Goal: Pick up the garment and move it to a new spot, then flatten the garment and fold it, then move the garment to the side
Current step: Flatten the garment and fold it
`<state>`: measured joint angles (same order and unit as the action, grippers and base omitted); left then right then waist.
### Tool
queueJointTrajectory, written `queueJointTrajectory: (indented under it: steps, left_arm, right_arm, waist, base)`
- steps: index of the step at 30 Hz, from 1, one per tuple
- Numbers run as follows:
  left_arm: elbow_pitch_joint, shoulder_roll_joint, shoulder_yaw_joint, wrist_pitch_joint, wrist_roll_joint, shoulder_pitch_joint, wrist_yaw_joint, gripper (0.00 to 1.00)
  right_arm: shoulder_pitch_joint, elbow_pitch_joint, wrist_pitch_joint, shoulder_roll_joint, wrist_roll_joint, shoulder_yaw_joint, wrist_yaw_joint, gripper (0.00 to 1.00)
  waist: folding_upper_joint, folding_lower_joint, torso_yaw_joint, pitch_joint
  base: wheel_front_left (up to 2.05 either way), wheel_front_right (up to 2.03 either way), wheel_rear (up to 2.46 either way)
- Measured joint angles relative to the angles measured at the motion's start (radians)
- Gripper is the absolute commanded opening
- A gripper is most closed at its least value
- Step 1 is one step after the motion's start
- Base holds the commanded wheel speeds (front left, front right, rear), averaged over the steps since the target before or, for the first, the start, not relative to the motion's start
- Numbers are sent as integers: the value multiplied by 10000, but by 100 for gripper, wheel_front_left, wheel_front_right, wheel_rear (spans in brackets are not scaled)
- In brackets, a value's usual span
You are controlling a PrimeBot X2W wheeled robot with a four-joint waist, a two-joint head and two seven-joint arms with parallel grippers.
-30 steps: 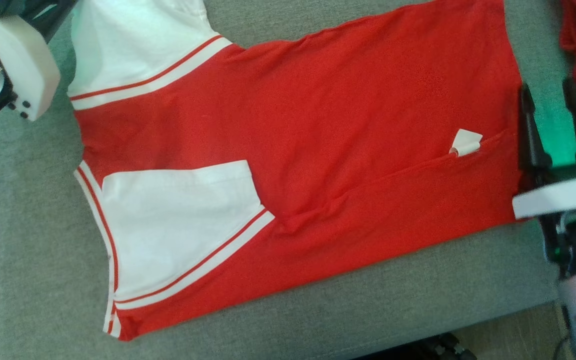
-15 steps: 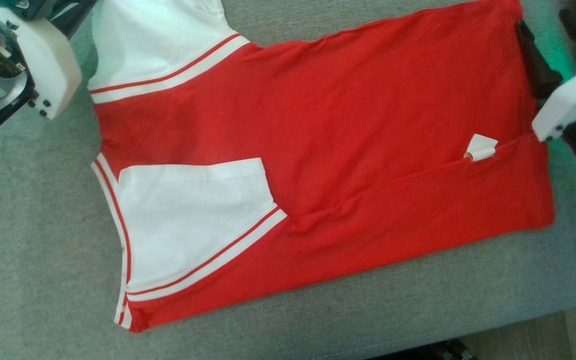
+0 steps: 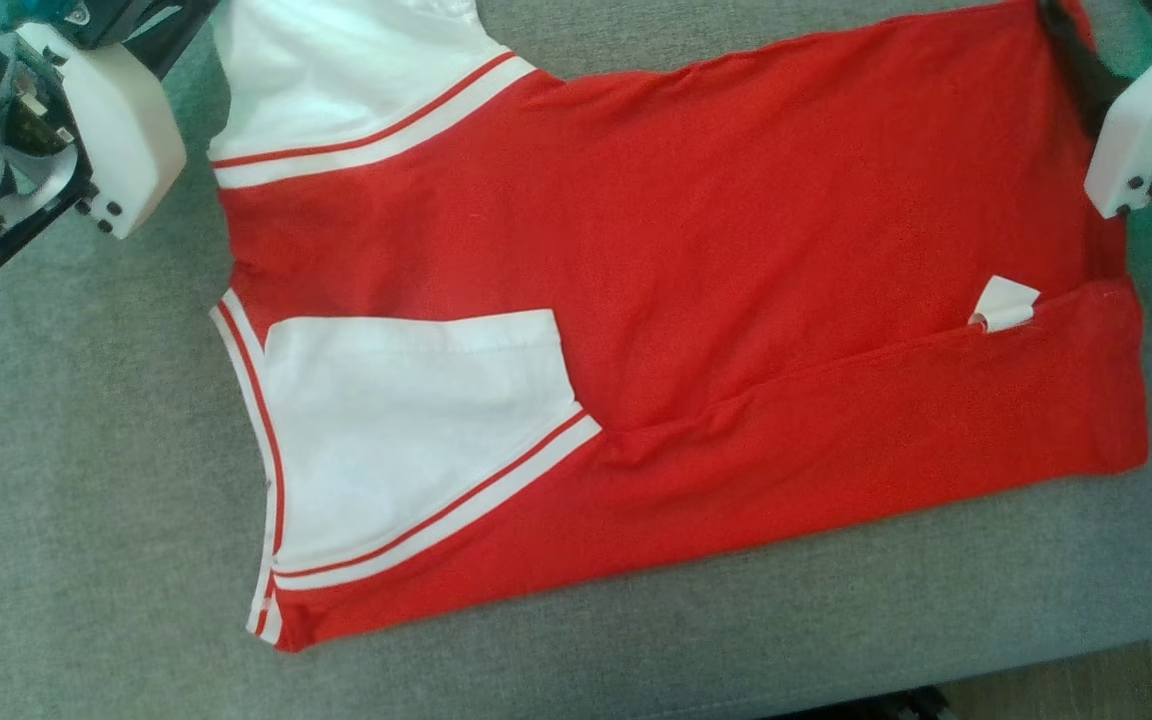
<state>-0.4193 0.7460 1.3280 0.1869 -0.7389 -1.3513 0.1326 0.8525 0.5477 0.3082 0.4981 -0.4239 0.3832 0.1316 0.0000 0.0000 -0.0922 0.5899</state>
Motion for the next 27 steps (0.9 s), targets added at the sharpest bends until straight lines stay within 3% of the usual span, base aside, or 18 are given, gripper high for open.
queueJointTrajectory:
  steps: [1,2,6,7,14,20,27]
  left_arm:
    - [4,0,0,-48,2,-1,0,0]
    - [2,0,0,-48,8,-1,0,0]
    - [-6,2,0,-50,8,-1,0,0]
    - [-6,2,0,-54,8,-1,0,0]
    - [-15,6,0,-92,8,0,0,0]
    - [-259,15,10,-725,322,-189,4,0]
    - [-1356,-205,-82,-2429,780,-1127,-8,0]
  right_arm:
    - [84,31,2,67,0,117,0,81]
    - [167,73,10,125,-8,251,0,57]
    - [304,142,232,169,-416,633,0,24]
    - [356,140,357,196,-529,721,0,2]
    - [453,-98,786,539,-1321,1154,0,0]
    - [449,-8,-564,560,-1181,861,0,0]
    - [755,65,-2025,462,-1051,184,0,0]
  waist:
    - [0,0,16,9]
    - [0,0,30,16]
    - [0,0,58,10]
    - [0,0,61,3]
    - [0,0,80,-21]
    - [0,1,83,-16]
    - [0,0,74,-162]
  base:
    - [0,0,0]
    - [0,0,0]
    - [0,0,0]
    - [0,0,0]
    - [0,0,0]
    - [0,0,0]
    - [0,0,0]
